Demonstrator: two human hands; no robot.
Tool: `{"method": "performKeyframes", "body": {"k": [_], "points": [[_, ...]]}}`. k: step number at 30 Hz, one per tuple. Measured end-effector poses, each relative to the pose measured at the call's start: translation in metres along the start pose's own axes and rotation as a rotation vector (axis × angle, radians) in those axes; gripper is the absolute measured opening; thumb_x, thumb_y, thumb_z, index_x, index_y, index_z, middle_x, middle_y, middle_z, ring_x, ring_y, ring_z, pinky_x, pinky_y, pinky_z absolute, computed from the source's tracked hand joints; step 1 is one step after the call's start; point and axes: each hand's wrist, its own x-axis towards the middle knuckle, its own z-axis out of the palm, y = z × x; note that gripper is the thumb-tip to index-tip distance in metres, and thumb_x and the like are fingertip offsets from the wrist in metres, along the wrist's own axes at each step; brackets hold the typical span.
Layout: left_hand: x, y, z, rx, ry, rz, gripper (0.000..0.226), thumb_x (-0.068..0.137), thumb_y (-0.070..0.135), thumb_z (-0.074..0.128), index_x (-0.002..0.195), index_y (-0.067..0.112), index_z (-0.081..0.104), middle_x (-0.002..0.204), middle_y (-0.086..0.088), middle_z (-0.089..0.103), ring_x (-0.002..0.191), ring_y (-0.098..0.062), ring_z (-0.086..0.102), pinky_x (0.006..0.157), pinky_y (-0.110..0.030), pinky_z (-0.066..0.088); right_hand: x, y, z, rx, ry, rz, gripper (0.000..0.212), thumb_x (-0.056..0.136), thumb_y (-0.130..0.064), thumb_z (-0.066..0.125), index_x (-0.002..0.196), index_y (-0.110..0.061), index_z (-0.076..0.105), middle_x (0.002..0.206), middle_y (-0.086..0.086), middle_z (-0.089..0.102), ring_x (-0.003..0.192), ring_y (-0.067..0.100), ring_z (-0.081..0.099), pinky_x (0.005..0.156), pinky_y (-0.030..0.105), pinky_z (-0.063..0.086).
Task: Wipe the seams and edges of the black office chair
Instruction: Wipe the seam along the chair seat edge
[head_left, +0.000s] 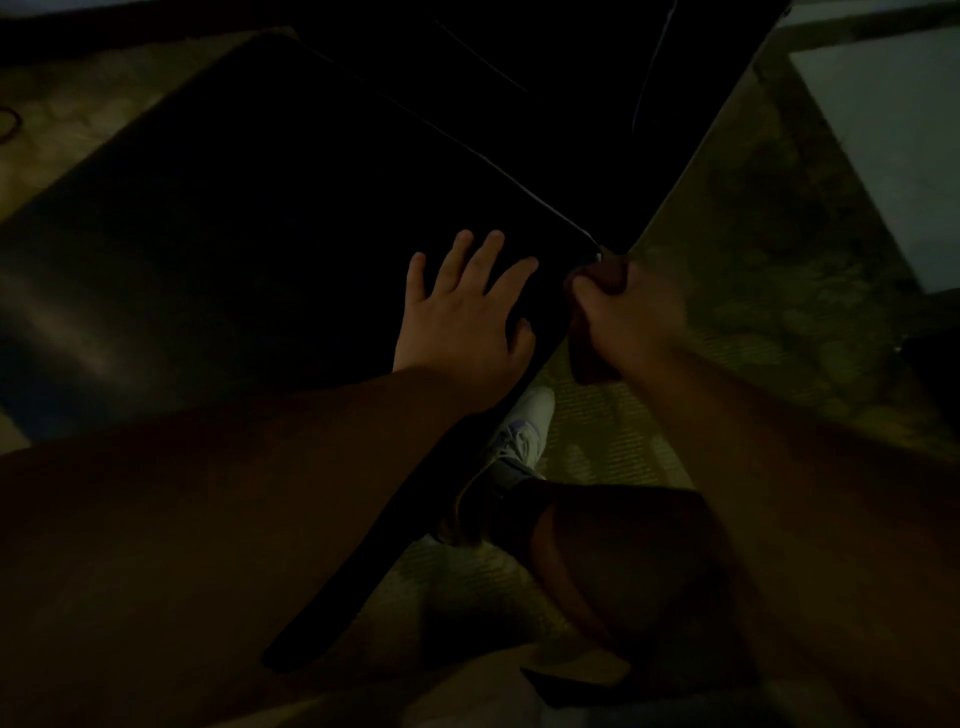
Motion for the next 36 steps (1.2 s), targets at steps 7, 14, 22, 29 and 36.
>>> {"method": "performKeyframes", "body": {"k": [7, 14, 22, 29, 36], "points": [[0.001, 0.001, 0.0, 0.0, 0.012, 0.001, 0.065, 0.095, 0.054, 0.031, 0.157, 0.038, 0.021, 0.169, -0.002, 0.011, 0.157, -0.026, 0.001, 0.123, -0.059, -0.001, 0.03, -0.003, -0.028, -0.383, -0.09, -0.154, 0.047, 0.092, -0.042, 0.06, 0.126, -0.011, 0.058, 0.121, 0.014, 0.059, 0.109, 0.031, 0.057, 0.08, 0.03, 0.038], [0.001, 0.001, 0.002, -0.02, 0.038, 0.0, 0.064, 0.093, 0.053, 0.03, 0.156, 0.038, 0.025, 0.169, -0.003, 0.014, 0.157, -0.027, 0.003, 0.122, -0.059, 0.0, 0.026, 0.015, -0.027, 0.408, -0.246, 0.164, 0.039, 0.087, -0.026, 0.073, 0.123, -0.015, 0.062, 0.106, 0.004, 0.067, 0.099, 0.021, 0.066, 0.073, 0.031, 0.052], [0.003, 0.0, 0.002, -0.008, 0.043, -0.003, 0.064, 0.093, 0.053, 0.029, 0.156, 0.037, 0.026, 0.169, -0.003, 0.015, 0.156, -0.028, 0.004, 0.122, -0.06, 0.002, 0.034, 0.023, -0.021, 0.34, -0.222, 0.254, 0.022, 0.085, -0.018, 0.073, 0.103, -0.018, 0.062, 0.097, 0.007, 0.065, 0.082, 0.02, 0.064, 0.069, 0.034, 0.054], [0.004, 0.002, 0.005, -0.02, 0.052, -0.004, 0.064, 0.094, 0.052, 0.03, 0.156, 0.036, 0.026, 0.169, -0.004, 0.015, 0.157, -0.028, 0.003, 0.122, -0.06, 0.001, 0.041, 0.018, -0.017, 0.477, -0.218, 0.182, 0.031, 0.084, -0.021, 0.075, 0.112, -0.014, 0.066, 0.095, 0.005, 0.069, 0.082, 0.018, 0.068, 0.067, 0.03, 0.054], [0.003, 0.002, 0.004, -0.022, 0.049, -0.012, 0.064, 0.094, 0.051, 0.03, 0.156, 0.036, 0.026, 0.169, -0.004, 0.015, 0.157, -0.028, 0.004, 0.123, -0.06, 0.002, 0.049, 0.025, -0.031, 0.501, -0.133, 0.229, 0.022, 0.082, -0.026, 0.077, 0.102, -0.022, 0.067, 0.101, 0.006, 0.07, 0.092, 0.023, 0.069, 0.067, 0.034, 0.055]]}}
